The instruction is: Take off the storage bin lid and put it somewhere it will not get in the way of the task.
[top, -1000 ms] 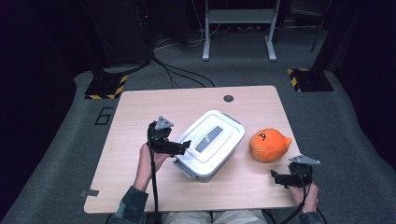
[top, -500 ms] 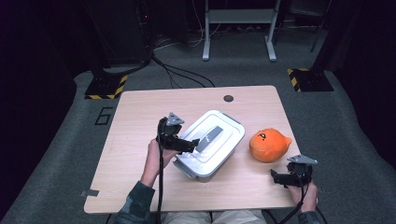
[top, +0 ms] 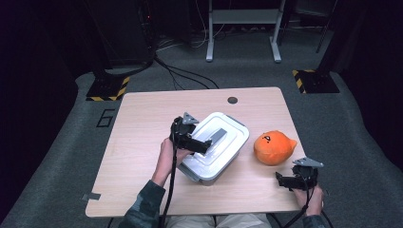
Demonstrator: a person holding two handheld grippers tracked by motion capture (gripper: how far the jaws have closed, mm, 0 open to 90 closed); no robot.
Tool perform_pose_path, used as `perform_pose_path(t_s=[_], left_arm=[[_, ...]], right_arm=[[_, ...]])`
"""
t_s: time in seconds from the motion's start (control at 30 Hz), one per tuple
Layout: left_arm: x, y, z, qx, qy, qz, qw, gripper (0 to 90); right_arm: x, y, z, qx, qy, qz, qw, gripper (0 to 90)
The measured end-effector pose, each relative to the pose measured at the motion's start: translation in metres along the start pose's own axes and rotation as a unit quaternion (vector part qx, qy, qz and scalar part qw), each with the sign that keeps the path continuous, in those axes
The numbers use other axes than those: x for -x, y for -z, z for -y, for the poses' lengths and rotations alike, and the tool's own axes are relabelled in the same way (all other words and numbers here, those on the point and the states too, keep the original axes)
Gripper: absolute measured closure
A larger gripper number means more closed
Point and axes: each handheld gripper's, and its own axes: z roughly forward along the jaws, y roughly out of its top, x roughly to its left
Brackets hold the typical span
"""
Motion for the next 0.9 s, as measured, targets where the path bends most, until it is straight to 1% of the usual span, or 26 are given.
perform_pose_path(t_s=[0.17, 0.2, 0.23, 0.3, 0.47, 0.57, 0.63, 0.67, 0.7, 0.73, 0.77, 0.83, 0.87, 0.9], left_arm=[[0.003, -0.008, -0.004, -0.006, -0.002, -0.002, 1.0, 0.5], [0.003, -0.008, -0.005, -0.011, -0.006, 0.002, 0.9999, 0.6], [0.003, -0.009, -0.005, -0.01, -0.006, 0.004, 0.9999, 0.6], [0.004, -0.012, -0.007, -0.01, -0.004, 0.002, 0.9999, 0.3], [0.008, -0.018, -0.011, -0.018, -0.014, 0.008, 0.9997, 0.9], [0.012, -0.021, -0.012, -0.022, -0.02, 0.013, 0.9995, 7.9], [0.015, -0.024, -0.012, -0.02, -0.025, 0.016, 0.9994, 13.7], [0.017, -0.025, -0.013, -0.023, -0.029, 0.017, 0.9992, 15.1], [0.018, -0.025, -0.013, -0.022, -0.03, 0.015, 0.9992, 16.0], [0.019, -0.026, -0.014, -0.022, -0.034, 0.009, 0.9991, 18.2], [0.02, -0.026, -0.015, -0.024, -0.036, 0.005, 0.999, 21.8], [0.021, -0.026, -0.015, -0.022, -0.037, 0.0, 0.9991, 22.3], [0.022, -0.025, -0.015, -0.02, -0.038, 0.001, 0.9991, 25.6], [0.024, -0.024, -0.015, -0.019, -0.04, 0.0, 0.999, 31.3]], right_arm=[[0.0, 0.0, 0.0, 0.0, 0.0, 0.001, 1.0, 1.2], [0.0, 0.0, 0.0, 0.0, 0.0, 0.001, 1.0, 1.3], [0.0, 0.0, 0.0, 0.001, -0.001, 0.001, 1.0, 1.5], [0.0, 0.0, 0.0, 0.001, -0.001, 0.001, 1.0, 1.6], [0.0, 0.0, 0.0, 0.001, -0.001, 0.001, 1.0, 1.6], [0.0, 0.0, 0.0, 0.001, -0.001, 0.001, 1.0, 1.7], [0.0, 0.0, 0.0, 0.002, -0.001, 0.001, 1.0, 1.8], [0.0, 0.0, 0.0, 0.002, -0.002, 0.001, 1.0, 1.9], [0.0, 0.0, 0.0, 0.002, -0.002, 0.001, 1.0, 2.0], [0.0, 0.0, 0.0, 0.002, -0.002, 0.001, 1.0, 2.0], [0.0, 0.0, 0.0, 0.003, -0.001, 0.001, 1.0, 2.1], [0.0, 0.0, 0.0, 0.003, -0.002, 0.001, 1.0, 2.1], [0.0, 0.0, 0.0, 0.003, -0.002, 0.001, 1.0, 2.1], [0.0, 0.0, 0.0, 0.003, -0.002, 0.001, 1.0, 2.2]])
